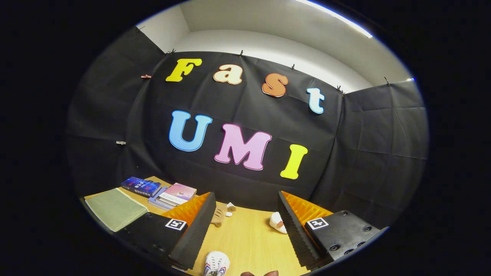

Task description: Open the storage box then place both shoes into the box .Put the left shoe in first, then the right shoe, with the right side of both shoes facing outward in a uniform manner.

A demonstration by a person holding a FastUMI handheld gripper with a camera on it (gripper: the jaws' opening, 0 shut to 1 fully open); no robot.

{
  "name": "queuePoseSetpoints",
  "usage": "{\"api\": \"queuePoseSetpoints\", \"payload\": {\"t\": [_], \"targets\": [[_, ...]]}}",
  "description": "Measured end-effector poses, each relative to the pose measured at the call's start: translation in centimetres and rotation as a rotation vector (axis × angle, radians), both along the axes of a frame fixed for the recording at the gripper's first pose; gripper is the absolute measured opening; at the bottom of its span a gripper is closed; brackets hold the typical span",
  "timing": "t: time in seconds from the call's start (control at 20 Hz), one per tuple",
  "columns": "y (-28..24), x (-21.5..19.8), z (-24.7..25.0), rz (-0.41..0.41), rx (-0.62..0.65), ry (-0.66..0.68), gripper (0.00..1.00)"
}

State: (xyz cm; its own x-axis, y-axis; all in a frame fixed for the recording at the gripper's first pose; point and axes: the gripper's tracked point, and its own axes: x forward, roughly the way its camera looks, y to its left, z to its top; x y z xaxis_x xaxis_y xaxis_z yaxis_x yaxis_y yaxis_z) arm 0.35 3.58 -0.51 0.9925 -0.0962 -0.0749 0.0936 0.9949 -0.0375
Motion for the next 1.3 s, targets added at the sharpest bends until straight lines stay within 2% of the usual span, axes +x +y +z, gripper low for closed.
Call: {"api": "queuePoseSetpoints", "payload": {"t": [0.35,0.4,0.55,0.9,0.95,1.3], "targets": [[2.0,-0.5,0.7,0.017,0.005,-0.005,0.97],[2.7,-0.4,0.7,0.046,0.018,-0.007,0.97],[6.3,0.2,0.1,0.205,0.093,0.019,0.96],[13.8,0.2,-2.9,0.512,0.462,0.166,0.96],[15.0,0.3,-3.3,0.548,0.528,0.188,0.99],[21.9,0.2,-9.4,0.763,0.991,0.443,0.98]]}}
